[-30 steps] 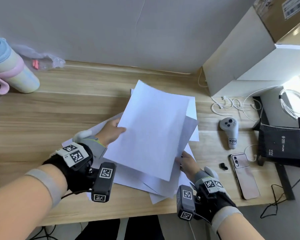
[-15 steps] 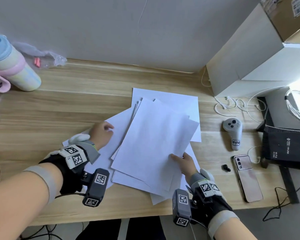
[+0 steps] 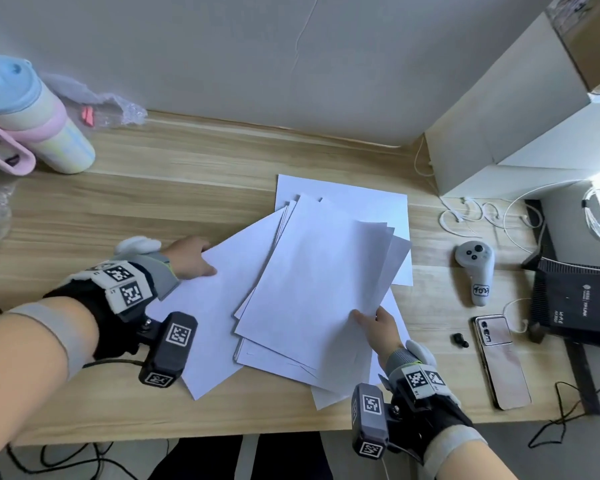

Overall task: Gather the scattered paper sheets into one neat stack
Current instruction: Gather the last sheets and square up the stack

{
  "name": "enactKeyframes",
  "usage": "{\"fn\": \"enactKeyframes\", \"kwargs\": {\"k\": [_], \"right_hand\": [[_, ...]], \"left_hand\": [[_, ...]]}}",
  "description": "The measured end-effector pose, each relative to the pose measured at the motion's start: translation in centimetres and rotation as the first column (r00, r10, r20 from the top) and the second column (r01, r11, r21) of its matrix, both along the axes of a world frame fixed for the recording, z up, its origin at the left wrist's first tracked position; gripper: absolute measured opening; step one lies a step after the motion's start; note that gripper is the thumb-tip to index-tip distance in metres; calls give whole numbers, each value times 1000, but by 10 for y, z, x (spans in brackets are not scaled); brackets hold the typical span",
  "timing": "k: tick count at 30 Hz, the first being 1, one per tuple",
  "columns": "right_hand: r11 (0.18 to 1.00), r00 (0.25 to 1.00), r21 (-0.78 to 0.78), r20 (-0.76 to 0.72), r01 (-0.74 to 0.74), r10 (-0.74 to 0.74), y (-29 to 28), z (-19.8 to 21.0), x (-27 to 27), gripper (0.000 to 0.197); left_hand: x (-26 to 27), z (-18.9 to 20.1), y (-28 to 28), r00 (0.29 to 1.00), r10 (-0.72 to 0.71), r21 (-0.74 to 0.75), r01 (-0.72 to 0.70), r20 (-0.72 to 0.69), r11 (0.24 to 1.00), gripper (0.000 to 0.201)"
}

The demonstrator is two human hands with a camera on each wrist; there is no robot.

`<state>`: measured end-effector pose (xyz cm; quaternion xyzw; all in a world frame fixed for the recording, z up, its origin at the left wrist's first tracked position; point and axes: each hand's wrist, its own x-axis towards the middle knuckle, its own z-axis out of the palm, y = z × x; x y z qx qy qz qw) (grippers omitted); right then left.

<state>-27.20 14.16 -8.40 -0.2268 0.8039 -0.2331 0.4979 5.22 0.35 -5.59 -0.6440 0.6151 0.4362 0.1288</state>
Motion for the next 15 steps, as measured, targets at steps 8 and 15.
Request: {"fn": "enactKeyframes", "kwargs": {"k": [8,15], "right_hand": [[999,1000,35,7,-21,21,-3,5,4,17],[996,999,83,38,-14,11,-4,9,3,29]], "left_hand": [[-9,132,-62,948,-137,-506,-29,-287,862,19],[-40,147,-52,753,109,-297,-382,-649,875,25]]}}
